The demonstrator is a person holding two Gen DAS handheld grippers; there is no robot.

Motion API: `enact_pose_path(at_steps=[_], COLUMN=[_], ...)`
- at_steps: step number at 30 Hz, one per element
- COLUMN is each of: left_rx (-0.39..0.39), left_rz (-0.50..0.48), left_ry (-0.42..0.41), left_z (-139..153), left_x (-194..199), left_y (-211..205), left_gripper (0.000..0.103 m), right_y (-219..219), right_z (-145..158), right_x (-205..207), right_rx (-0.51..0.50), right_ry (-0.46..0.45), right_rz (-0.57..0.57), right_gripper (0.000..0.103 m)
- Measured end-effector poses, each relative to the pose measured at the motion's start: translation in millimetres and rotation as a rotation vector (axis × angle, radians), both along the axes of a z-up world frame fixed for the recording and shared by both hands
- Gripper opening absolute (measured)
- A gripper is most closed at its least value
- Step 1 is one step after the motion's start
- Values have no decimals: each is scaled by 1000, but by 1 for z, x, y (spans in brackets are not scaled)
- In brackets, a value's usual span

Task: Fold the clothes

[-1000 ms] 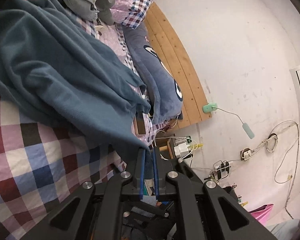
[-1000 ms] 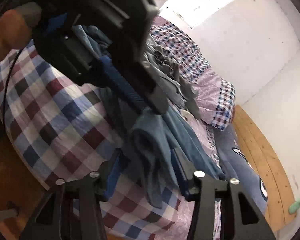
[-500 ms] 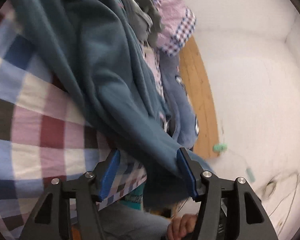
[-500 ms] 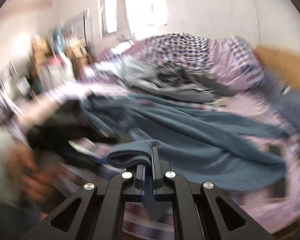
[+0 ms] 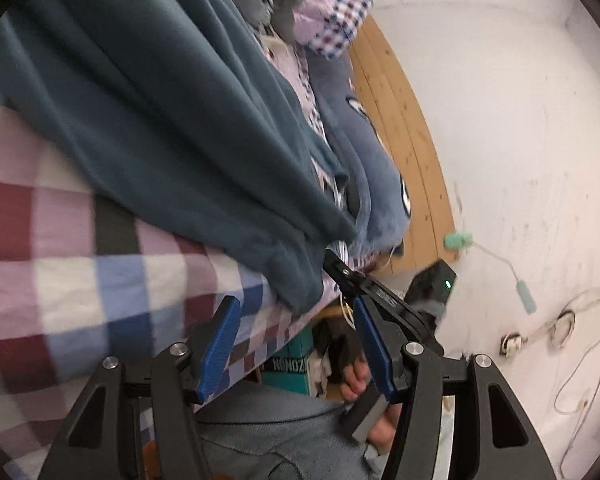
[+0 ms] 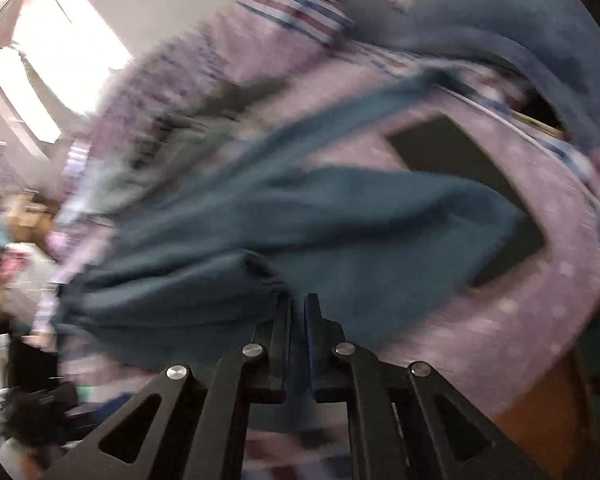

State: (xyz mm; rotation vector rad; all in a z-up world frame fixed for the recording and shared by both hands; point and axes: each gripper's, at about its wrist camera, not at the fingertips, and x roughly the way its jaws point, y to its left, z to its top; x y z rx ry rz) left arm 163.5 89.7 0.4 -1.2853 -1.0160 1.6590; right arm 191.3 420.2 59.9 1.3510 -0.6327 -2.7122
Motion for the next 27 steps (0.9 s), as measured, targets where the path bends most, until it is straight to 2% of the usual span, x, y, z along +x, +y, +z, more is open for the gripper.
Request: enact_pose_path(at_steps=[2, 3, 4, 5, 6, 10, 14, 19, 20, 21, 22, 27], left_rx=[-4, -3, -2, -1, 2, 8, 5, 9, 5, 2, 2, 6], left_rz=[-11, -12, -8, -5, -3, -1, -12, -27, -32, -36, -39, -52], left_ry=[-2, -6, -8, -11, -14, -21, -27, -38, -38, -40, -43, -52], left_z=[0, -1, 0, -1, -1, 1, 1, -1, -1, -2, -2, -3], left_x=[-1, -1, -3, -3, -3, -4, -1, 1, 1, 2, 2, 2], left_y=[3, 3, 3, 4, 5, 7, 4, 5, 6, 7, 8, 15], left_gripper=[62, 62, 62, 62, 62, 62, 62, 62, 62, 62, 62, 62], right_y=[16, 23, 28, 33, 35, 33, 14, -11, -15, -18, -21, -33], right_z=[-5, -4, -1, 2, 4, 7, 9, 1, 0, -1, 1, 8], right_x=[6, 10, 16, 22, 28, 43, 47, 46, 46, 45, 46, 53], right_rx=[27, 19, 12, -1, -31, -154, -154, -80, -68, -57, -53, -84], right_ry=[-31, -23, -10, 3, 13, 23, 7, -56, -65, -72, -66, -24], right_rz=[-50, -69, -84, -93, -92, 3, 131, 218, 226, 234, 245, 308], right_gripper=[8, 14, 20, 34, 41, 42, 42, 38, 31, 12, 3, 2])
